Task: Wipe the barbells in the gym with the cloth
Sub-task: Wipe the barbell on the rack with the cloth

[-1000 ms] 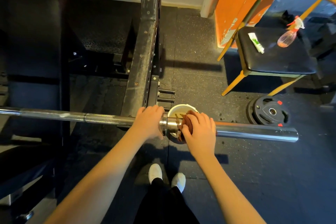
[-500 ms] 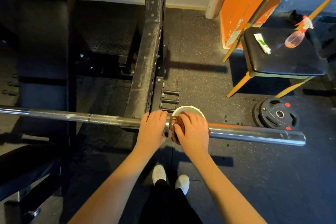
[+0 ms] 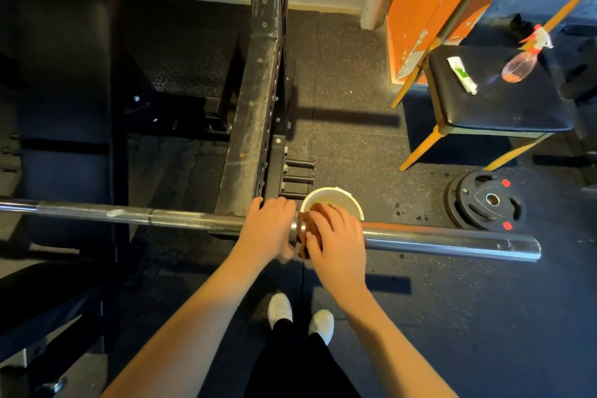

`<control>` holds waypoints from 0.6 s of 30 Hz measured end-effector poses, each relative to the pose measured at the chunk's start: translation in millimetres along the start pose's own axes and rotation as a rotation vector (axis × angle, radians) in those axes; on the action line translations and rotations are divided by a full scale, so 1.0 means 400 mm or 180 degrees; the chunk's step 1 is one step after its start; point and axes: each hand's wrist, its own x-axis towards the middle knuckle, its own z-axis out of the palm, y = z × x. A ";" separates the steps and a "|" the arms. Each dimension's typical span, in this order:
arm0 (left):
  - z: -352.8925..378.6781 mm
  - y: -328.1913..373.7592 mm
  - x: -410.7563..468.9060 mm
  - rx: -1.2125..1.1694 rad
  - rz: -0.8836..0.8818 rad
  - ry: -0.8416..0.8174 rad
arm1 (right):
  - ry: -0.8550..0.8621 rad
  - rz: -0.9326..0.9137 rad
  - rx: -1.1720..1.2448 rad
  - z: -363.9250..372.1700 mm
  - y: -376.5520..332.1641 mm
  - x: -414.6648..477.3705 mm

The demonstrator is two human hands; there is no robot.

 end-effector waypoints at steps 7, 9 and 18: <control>0.040 0.020 -0.042 -0.0089 -0.0185 0.0585 | 0.0043 0.0242 -0.0128 -0.057 0.125 0.011; 0.055 0.027 -0.051 -0.0168 -0.0232 0.0783 | 0.0204 0.0724 -0.0097 -0.029 0.073 0.028; -0.052 -0.002 0.009 -0.0027 0.0096 -0.0482 | -0.0109 0.0030 -0.0139 -0.071 0.142 0.007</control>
